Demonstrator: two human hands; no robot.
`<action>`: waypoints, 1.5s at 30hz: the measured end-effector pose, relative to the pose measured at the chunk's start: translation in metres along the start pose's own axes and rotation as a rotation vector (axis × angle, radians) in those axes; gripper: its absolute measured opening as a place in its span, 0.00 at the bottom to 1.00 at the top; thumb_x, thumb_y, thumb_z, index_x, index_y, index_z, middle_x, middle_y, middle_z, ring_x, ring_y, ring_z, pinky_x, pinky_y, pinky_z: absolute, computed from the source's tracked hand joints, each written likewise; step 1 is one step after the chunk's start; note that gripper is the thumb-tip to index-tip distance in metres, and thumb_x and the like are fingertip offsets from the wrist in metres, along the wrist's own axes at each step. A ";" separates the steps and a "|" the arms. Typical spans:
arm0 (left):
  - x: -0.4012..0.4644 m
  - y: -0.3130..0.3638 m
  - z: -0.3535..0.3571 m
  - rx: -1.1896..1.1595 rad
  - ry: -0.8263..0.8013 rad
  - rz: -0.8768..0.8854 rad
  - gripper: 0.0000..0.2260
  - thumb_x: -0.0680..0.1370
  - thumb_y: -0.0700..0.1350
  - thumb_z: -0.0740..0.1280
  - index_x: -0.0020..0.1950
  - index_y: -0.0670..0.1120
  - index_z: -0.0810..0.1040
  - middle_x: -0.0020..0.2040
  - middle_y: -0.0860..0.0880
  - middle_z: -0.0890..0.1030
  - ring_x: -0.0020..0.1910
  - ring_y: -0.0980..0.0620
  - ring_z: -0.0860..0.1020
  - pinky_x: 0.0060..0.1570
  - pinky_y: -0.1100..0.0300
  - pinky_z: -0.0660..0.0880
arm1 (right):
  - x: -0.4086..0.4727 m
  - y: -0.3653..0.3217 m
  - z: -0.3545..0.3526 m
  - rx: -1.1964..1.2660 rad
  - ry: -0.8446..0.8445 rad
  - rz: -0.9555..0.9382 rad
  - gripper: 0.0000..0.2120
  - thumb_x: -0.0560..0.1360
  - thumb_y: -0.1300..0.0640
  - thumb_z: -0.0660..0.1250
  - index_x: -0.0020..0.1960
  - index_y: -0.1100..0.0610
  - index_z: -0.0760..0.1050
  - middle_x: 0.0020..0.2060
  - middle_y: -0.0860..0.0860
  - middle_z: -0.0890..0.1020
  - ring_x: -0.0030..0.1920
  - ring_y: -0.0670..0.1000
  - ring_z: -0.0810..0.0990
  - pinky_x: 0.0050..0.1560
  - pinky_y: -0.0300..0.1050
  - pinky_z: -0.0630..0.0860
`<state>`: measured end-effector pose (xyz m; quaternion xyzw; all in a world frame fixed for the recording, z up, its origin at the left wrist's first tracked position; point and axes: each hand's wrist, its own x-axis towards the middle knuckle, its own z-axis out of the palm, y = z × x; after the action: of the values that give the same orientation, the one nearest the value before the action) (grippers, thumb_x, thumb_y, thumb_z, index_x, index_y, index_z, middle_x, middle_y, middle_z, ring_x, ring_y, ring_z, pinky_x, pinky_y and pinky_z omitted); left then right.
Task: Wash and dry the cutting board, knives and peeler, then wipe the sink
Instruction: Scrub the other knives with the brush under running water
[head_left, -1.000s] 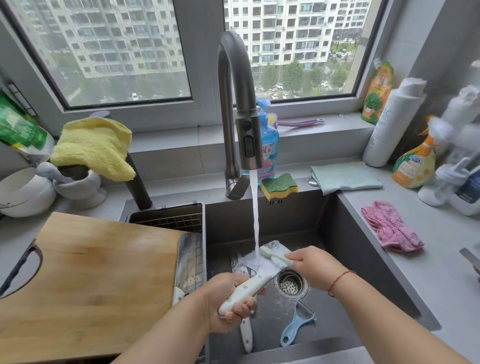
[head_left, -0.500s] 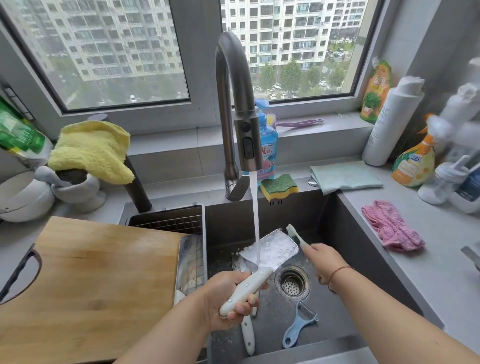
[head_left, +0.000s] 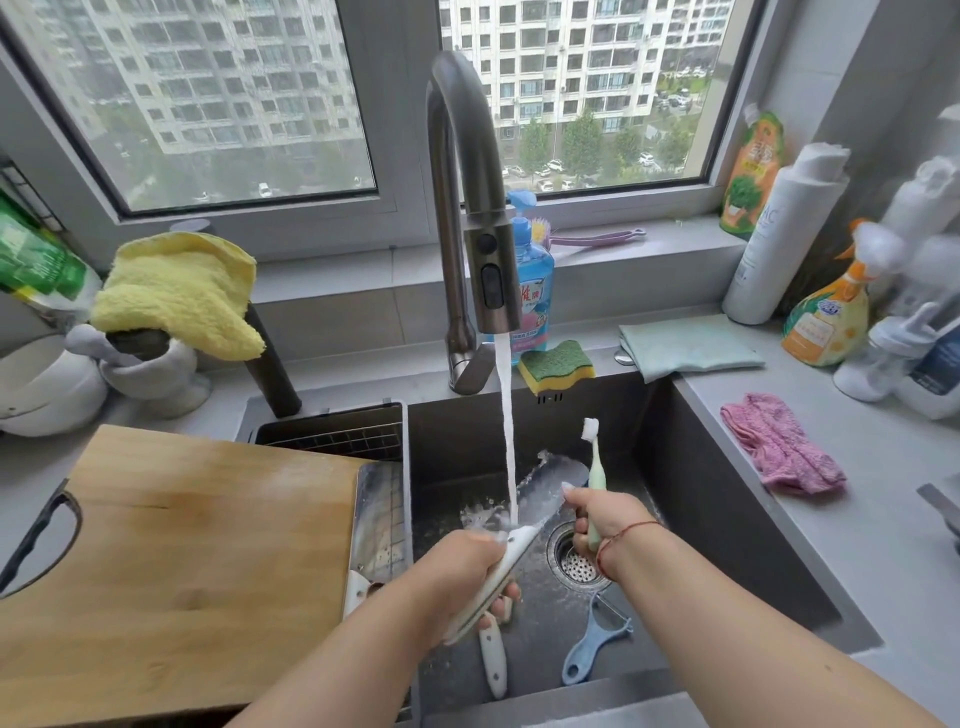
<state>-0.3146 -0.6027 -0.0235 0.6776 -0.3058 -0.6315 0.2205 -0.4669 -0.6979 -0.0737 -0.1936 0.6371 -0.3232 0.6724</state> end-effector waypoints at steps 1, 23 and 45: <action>0.001 0.002 0.002 0.099 0.067 0.051 0.16 0.83 0.48 0.55 0.56 0.38 0.77 0.38 0.45 0.80 0.24 0.54 0.73 0.24 0.65 0.69 | -0.002 0.000 0.000 -0.033 0.009 -0.032 0.07 0.75 0.63 0.69 0.41 0.61 0.72 0.27 0.51 0.67 0.20 0.44 0.62 0.18 0.33 0.60; 0.017 -0.005 0.012 0.211 0.154 0.181 0.14 0.76 0.47 0.71 0.57 0.44 0.72 0.41 0.44 0.81 0.27 0.54 0.72 0.23 0.66 0.66 | -0.035 -0.017 -0.047 -1.183 0.060 -0.634 0.12 0.81 0.48 0.54 0.43 0.45 0.74 0.34 0.47 0.78 0.38 0.49 0.76 0.40 0.45 0.71; 0.007 -0.006 -0.014 -0.631 -0.122 -0.050 0.16 0.83 0.45 0.56 0.59 0.33 0.72 0.35 0.42 0.74 0.25 0.52 0.72 0.17 0.64 0.69 | -0.040 0.015 -0.039 -1.021 -0.028 -0.765 0.12 0.80 0.49 0.58 0.56 0.45 0.80 0.41 0.52 0.83 0.45 0.52 0.79 0.45 0.47 0.75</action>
<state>-0.2994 -0.6039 -0.0312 0.5441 -0.0906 -0.7398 0.3854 -0.5015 -0.6544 -0.0591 -0.7078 0.5877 -0.1936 0.3408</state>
